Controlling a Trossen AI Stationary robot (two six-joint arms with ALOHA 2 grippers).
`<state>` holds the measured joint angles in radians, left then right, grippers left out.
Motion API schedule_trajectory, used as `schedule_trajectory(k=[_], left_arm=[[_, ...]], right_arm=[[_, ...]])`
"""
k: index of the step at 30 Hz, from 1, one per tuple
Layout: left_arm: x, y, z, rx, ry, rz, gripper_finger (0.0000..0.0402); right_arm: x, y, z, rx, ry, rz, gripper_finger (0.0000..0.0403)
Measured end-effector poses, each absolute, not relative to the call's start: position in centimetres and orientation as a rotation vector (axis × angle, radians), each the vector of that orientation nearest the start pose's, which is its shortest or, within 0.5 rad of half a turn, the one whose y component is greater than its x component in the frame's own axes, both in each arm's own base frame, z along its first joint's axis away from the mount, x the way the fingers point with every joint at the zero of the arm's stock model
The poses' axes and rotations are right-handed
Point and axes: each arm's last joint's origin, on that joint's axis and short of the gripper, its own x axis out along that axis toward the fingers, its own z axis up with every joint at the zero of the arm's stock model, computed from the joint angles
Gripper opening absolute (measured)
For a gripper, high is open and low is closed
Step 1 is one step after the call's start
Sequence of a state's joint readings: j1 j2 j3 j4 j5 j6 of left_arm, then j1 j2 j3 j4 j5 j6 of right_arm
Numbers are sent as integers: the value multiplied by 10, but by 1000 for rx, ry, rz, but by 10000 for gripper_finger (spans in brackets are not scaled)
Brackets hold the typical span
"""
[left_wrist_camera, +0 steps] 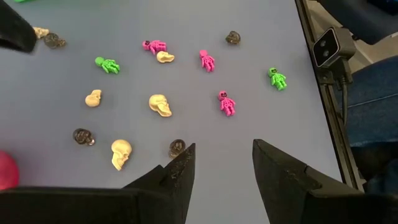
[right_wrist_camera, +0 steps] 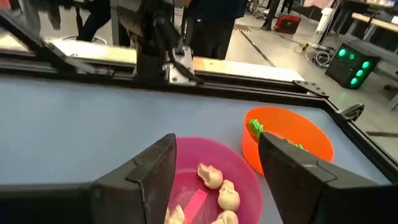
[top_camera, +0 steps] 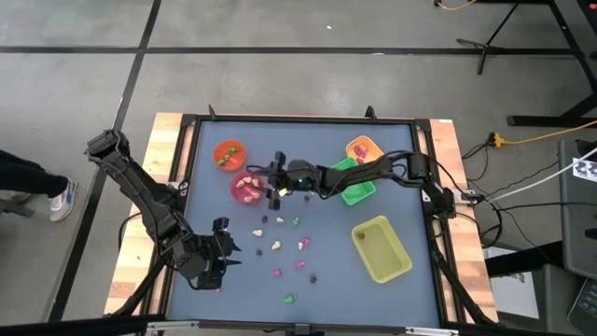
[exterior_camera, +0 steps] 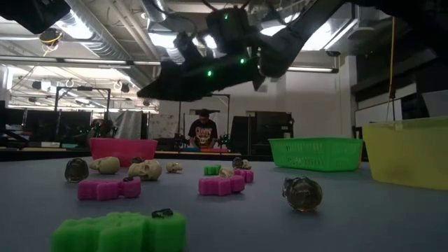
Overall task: Sort Halloween decoration
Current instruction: Put the black skull toy into the light yellow bin
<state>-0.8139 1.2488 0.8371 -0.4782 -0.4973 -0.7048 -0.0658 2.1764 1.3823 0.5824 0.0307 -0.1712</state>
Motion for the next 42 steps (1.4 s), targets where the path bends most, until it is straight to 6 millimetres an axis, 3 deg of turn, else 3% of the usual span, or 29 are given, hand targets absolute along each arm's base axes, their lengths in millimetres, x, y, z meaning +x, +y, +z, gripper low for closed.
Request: schedule_trajectory(k=[5, 12, 18, 29, 42], left_arm=[[177, -168, 238, -126, 757, -33, 144], [177, -168, 238, -126, 757, -32, 144], [177, -168, 238, -125, 758, -32, 144], [177, -168, 238, -125, 758, -32, 144], [177, -168, 238, -126, 757, -33, 144]], right_arm=[[465, -32, 194, -131, 331, -96, 227], [431, -31, 232, -42, 549, -131, 227], [405, -28, 246, 71, 714, -146, 227], [379, -21, 224, 281, 1032, -238, 227], [386, 5, 199, 343, 983, -470, 227]])
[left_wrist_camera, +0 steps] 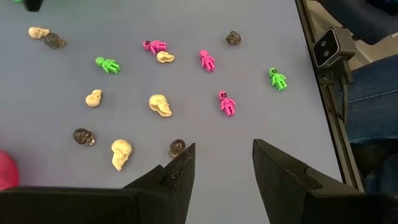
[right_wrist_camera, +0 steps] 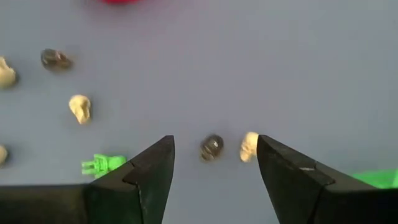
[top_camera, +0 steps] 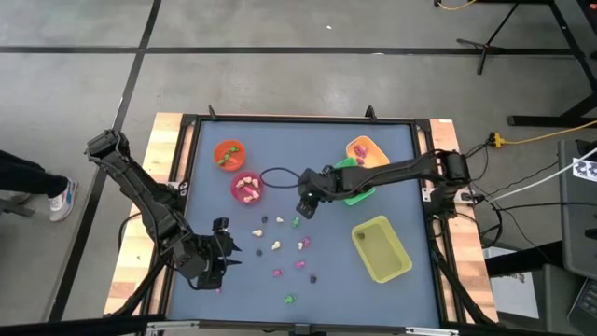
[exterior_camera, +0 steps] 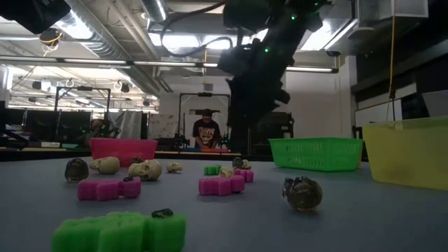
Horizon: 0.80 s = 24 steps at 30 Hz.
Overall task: Sort Halloween decoration
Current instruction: Put the black skull toy into the light yellow bin
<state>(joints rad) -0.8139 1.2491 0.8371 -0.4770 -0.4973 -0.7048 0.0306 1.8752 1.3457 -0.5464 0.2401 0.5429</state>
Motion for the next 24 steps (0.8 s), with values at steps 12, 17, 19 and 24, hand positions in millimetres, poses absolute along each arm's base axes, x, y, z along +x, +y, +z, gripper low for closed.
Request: schedule_trajectory(k=[12, 17, 19, 24], left_arm=[[177, -168, 238, -125, 757, -33, 144], [177, -168, 238, -124, 758, -32, 144], [177, -168, 238, -125, 757, -32, 144], [177, -168, 238, -125, 757, -32, 144]], right_arm=[[400, 10, 162, 357, 1003, -521, 227], [402, 10, 155, 354, 1008, -530, 227], [402, 10, 155, 355, 1012, -532, 227], [402, 11, 155, 356, 1010, -532, 227]])
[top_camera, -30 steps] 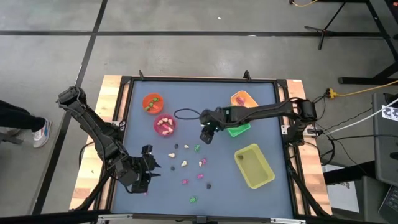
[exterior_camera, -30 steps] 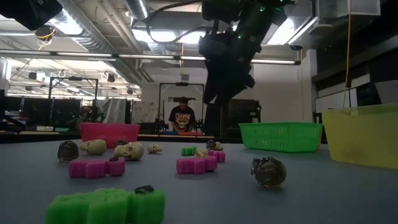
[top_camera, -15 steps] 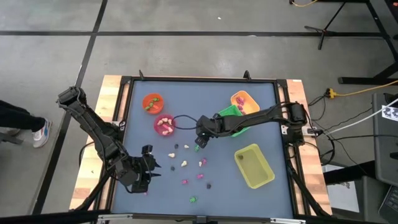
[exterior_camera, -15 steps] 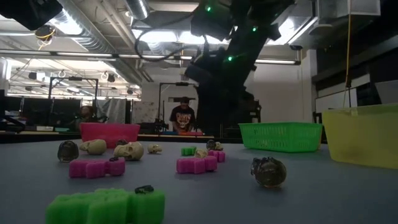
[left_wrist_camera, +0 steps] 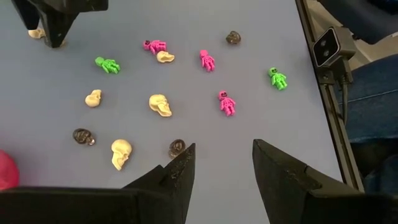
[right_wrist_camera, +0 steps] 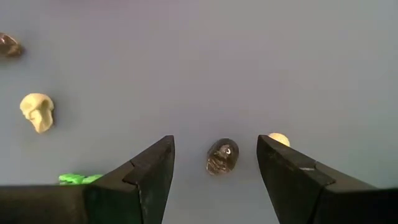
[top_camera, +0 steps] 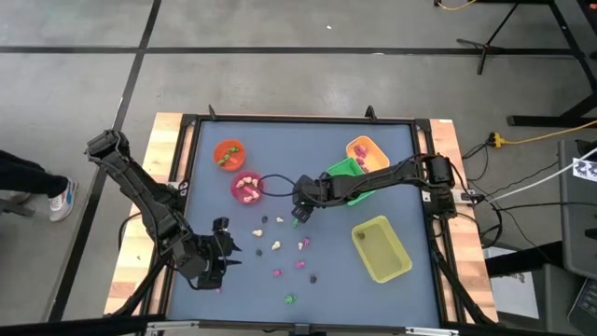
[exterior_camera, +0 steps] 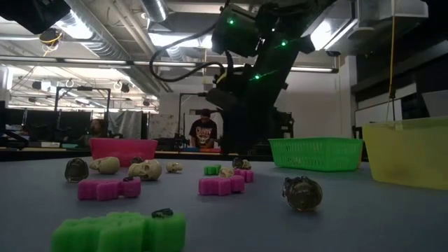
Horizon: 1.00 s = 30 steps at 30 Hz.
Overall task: Sort Halloween decoration
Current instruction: Put the black skull toy into the light yellow bin
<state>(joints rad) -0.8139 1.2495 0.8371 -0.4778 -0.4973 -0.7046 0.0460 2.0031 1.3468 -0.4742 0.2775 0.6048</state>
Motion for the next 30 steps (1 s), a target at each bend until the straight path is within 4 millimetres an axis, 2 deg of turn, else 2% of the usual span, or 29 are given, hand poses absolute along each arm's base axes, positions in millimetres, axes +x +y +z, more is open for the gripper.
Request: schedule_trajectory(k=[7, 16, 30], left_arm=[[177, -168, 238, -125, 758, -32, 144], [177, -168, 238, -125, 758, -32, 144], [177, -168, 238, -125, 758, -33, 144]], right_arm=[[405, 11, 133, 347, 1065, -538, 227], [406, 12, 130, 351, 1074, -533, 223], [406, 12, 129, 357, 1072, -525, 100]])
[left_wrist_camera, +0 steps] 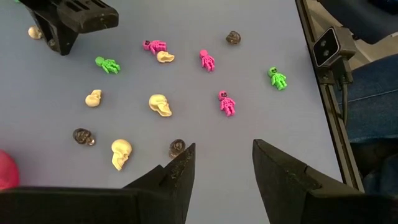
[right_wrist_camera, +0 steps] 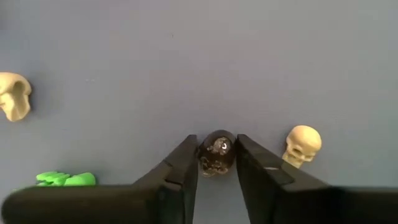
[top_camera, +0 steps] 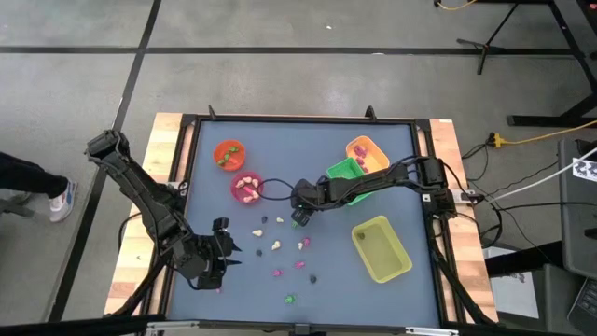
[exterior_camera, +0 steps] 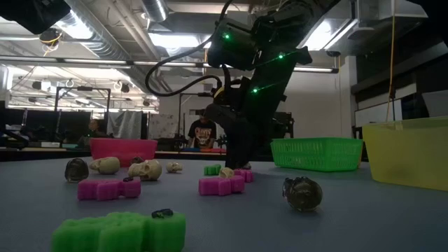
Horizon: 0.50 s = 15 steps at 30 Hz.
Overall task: Sort Halloween decoration
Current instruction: Put the black skull toy into the light yellow bin
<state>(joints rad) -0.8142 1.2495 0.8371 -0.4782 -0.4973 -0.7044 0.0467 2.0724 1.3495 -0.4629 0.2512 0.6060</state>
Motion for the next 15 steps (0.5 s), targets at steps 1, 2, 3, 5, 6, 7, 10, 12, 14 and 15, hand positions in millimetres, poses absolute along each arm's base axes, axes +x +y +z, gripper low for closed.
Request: schedule_trajectory(k=[1, 2, 3, 5, 6, 7, 10, 12, 14, 15], left_arm=[[177, -168, 238, -125, 758, -32, 144], [177, -168, 238, -125, 758, -32, 144], [177, -168, 238, -125, 758, -32, 144], [177, -168, 238, -125, 757, -32, 144], [177, -168, 238, -125, 758, -32, 144], [177, -168, 238, -125, 758, -33, 144], [177, -168, 238, -125, 758, -33, 144], [177, -168, 238, -125, 758, -33, 144], [177, -168, 238, -125, 758, -32, 144], [177, -168, 238, -125, 758, -32, 144]], right_arm=[[406, 12, 129, 356, 1072, -525, 94], [406, 12, 129, 356, 1072, -525, 88], [406, 12, 129, 356, 1073, -525, 83], [406, 12, 129, 356, 1073, -525, 77], [406, 12, 129, 356, 1073, -525, 76], [406, 12, 129, 356, 1073, -525, 76], [406, 12, 129, 356, 1073, -526, 81], [406, 12, 129, 355, 1073, -525, 83], [406, 12, 129, 356, 1073, -525, 84], [406, 12, 130, 354, 1072, -522, 84]])
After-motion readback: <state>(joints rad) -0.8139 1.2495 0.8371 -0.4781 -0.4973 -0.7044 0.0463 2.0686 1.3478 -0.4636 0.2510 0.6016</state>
